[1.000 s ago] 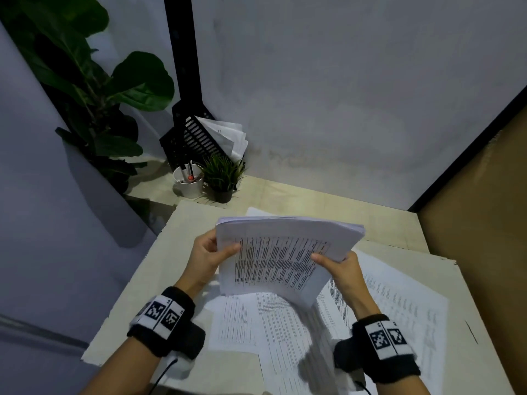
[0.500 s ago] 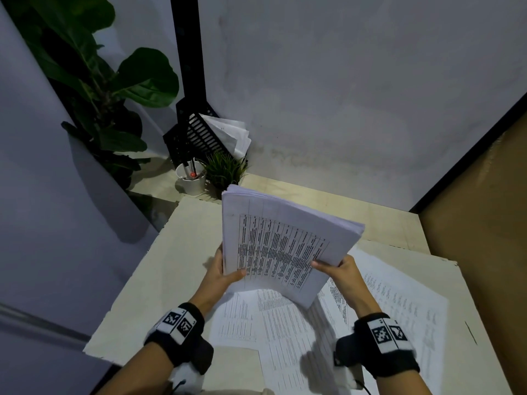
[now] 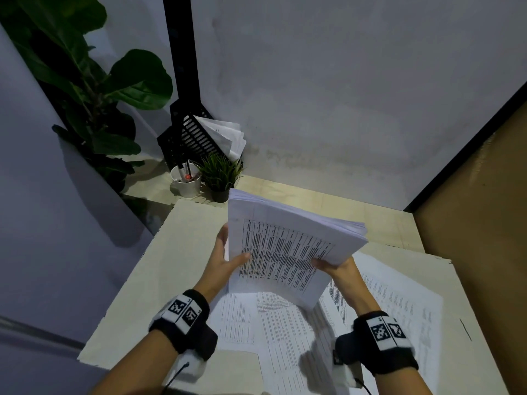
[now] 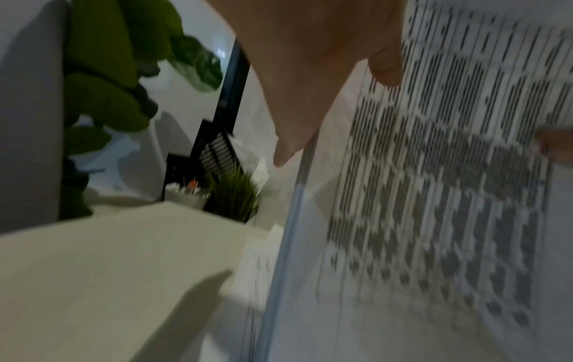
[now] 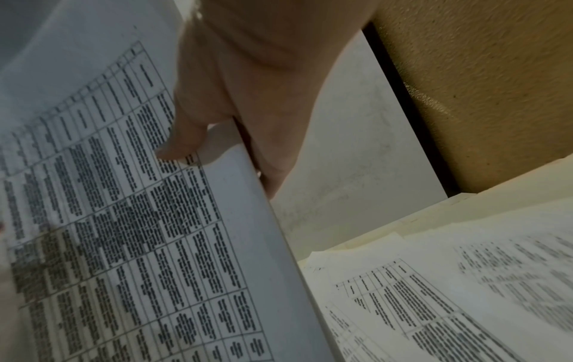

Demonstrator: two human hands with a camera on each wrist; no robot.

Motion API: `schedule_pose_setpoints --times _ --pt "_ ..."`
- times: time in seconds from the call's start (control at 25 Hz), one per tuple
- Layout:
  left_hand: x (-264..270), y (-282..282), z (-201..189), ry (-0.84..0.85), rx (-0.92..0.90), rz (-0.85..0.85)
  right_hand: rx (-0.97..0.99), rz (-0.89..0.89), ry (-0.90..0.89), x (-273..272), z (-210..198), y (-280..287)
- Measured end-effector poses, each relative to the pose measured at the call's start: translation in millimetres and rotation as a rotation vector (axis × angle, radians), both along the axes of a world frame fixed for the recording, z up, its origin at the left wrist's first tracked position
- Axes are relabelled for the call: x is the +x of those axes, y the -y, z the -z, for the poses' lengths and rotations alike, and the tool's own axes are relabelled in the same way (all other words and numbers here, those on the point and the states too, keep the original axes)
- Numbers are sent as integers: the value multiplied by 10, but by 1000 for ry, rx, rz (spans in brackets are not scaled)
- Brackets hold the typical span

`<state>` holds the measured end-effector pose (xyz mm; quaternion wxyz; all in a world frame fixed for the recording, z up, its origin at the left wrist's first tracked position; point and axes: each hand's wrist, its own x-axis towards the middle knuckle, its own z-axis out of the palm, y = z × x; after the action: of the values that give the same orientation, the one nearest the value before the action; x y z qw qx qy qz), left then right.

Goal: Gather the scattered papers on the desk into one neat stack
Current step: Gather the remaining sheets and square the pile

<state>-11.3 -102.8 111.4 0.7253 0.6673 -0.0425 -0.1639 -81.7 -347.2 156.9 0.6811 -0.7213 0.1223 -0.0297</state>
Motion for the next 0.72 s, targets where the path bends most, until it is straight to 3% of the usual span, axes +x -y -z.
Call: schedule_pose_setpoints --times 0.16,0.32,0.44,0.56,0.72 --pt "230 25 -441 138 2 23 -9 16 -8 47 4 4" --pt "206 128 -612 171 88 51 -20 78 -7 46 -7 -56" --pt "104 164 -729 294 41 -13 -13 141 75 45 -91 -79" --pt "50 128 -610 308 17 -103 1 163 89 13 -72 -104" --pt "-56 57 -118 159 185 74 -69 109 -116 -106 202 -224"
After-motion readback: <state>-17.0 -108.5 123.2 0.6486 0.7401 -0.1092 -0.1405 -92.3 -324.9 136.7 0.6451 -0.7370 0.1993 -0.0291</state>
